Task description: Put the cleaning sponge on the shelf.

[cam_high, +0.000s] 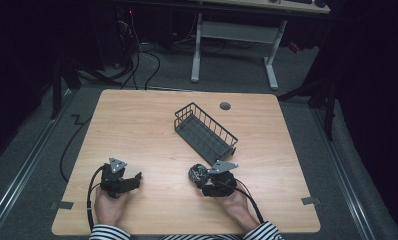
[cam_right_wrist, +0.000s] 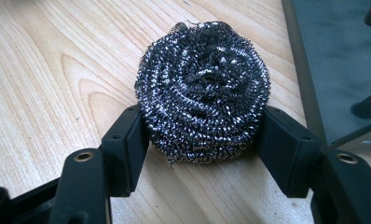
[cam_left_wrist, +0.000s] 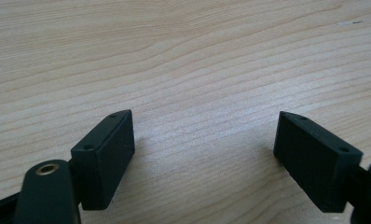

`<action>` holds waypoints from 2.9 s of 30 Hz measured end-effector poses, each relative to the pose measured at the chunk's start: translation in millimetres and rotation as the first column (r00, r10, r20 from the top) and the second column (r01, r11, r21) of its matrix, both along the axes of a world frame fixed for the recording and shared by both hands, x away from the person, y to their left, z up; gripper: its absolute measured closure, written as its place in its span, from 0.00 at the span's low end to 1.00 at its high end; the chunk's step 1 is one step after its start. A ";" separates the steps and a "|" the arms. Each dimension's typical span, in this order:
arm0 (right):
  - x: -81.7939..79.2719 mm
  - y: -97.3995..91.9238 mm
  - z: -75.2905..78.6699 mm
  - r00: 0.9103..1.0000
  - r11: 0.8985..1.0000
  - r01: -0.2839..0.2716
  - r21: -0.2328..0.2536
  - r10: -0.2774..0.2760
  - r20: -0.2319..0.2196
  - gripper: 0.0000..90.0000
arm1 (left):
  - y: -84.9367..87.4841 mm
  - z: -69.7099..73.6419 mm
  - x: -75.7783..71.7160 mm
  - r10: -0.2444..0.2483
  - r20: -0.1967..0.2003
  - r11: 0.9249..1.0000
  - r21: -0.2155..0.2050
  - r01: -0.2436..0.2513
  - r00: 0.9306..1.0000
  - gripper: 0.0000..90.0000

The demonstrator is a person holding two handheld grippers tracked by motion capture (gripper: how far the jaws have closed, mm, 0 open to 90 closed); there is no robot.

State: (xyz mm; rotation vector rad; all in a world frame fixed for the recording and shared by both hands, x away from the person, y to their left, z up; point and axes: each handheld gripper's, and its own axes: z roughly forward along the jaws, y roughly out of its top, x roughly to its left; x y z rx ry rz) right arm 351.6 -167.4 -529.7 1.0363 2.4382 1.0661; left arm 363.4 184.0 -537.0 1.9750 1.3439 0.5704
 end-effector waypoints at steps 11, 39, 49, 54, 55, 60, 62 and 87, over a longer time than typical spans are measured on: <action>-3.1 -5.5 1.5 1.000 1.000 0.007 0.015 -0.007 0.013 0.42 | 0.0 0.0 0.0 0.000 0.000 1.000 -0.001 0.000 1.000 0.23; -21.7 -27.7 23.8 1.000 0.998 -0.018 0.053 0.017 0.027 0.43 | 0.0 -0.1 0.0 0.000 0.000 1.000 -0.001 0.000 1.000 0.23; -28.5 -31.9 36.6 0.998 0.998 -0.027 0.057 0.024 0.056 0.43 | 0.0 0.0 0.0 0.000 0.000 1.000 -0.001 0.000 1.000 0.23; -30.0 -36.2 44.3 0.997 0.997 -0.035 0.069 0.031 0.065 0.43 | 0.1 0.0 0.1 -0.001 0.000 1.000 -0.001 0.001 1.000 0.23; -30.5 -37.2 46.2 0.997 0.997 -0.034 0.068 0.029 0.067 0.43 | 0.0 0.0 0.0 0.000 0.000 1.000 -0.001 0.000 1.000 0.23; -29.9 -43.4 56.8 0.997 0.995 -0.036 0.091 0.029 0.074 0.44 | 0.1 0.0 0.1 0.000 0.000 1.000 -0.001 0.000 1.000 0.23; -29.2 -45.7 60.6 0.997 0.995 -0.032 0.092 0.025 0.073 0.44 | 0.1 0.0 0.0 0.000 0.000 1.000 -0.001 0.000 1.000 0.23; 19.2 -78.0 122.5 0.992 0.990 0.054 0.128 -0.069 0.110 0.43 | 0.0 0.0 0.0 0.000 0.001 1.000 -0.001 0.000 1.000 0.23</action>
